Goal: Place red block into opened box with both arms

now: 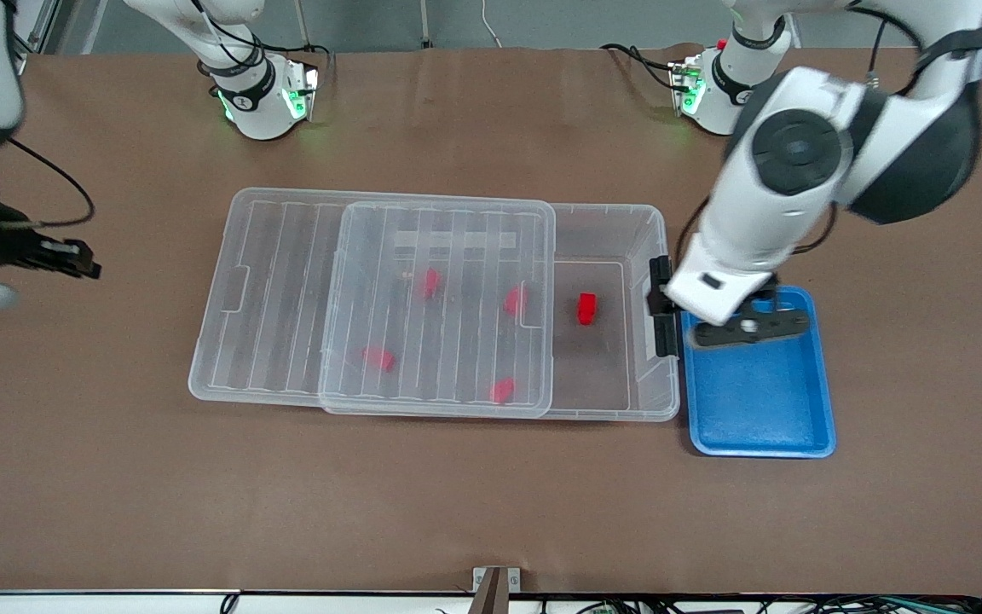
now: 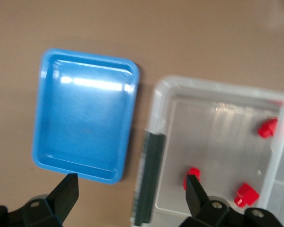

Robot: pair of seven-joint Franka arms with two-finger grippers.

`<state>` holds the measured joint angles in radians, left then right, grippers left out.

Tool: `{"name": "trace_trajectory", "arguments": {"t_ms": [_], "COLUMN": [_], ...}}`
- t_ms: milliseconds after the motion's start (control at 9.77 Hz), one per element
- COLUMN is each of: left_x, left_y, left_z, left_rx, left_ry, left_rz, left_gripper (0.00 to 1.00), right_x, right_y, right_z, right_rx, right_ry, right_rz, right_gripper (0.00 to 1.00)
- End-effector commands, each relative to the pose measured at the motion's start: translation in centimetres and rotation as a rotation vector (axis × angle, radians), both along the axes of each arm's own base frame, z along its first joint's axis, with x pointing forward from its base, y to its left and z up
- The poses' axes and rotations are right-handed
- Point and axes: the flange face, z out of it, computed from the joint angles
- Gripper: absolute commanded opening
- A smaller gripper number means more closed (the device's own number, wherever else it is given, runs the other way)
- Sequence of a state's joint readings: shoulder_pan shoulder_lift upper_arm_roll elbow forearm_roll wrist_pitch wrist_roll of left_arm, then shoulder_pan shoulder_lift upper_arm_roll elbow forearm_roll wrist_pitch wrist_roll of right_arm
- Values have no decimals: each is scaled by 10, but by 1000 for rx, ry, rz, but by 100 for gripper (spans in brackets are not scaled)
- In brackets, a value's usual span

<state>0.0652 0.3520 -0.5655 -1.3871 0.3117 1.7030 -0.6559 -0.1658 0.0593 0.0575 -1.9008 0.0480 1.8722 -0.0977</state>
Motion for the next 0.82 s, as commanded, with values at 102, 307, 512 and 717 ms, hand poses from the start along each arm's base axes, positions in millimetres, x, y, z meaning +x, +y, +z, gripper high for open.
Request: {"name": "trace_trajectory", "arguments": {"t_ms": [102,307,512,717], "left_x": [-3,-7,-13,-21], "left_y": [74,112,119,134], "left_z": [39,60,68,83], "left_rx": [17,-51,-45,-53], "left_ry": [9,23,35,26], "left_rz": [4,-7,-37,-79], "left_gripper": [100,100,100,100], "right_x": [-18,-22,-21,-18], "right_y": [15,34,68,77], "right_z": [-92,-109,-117,-121], "right_rx": [24,32,101,151], "right_ry": [5,31,45,47], "right_rz": [109,139,145,120], "right_gripper": [0,0,0,0]}}
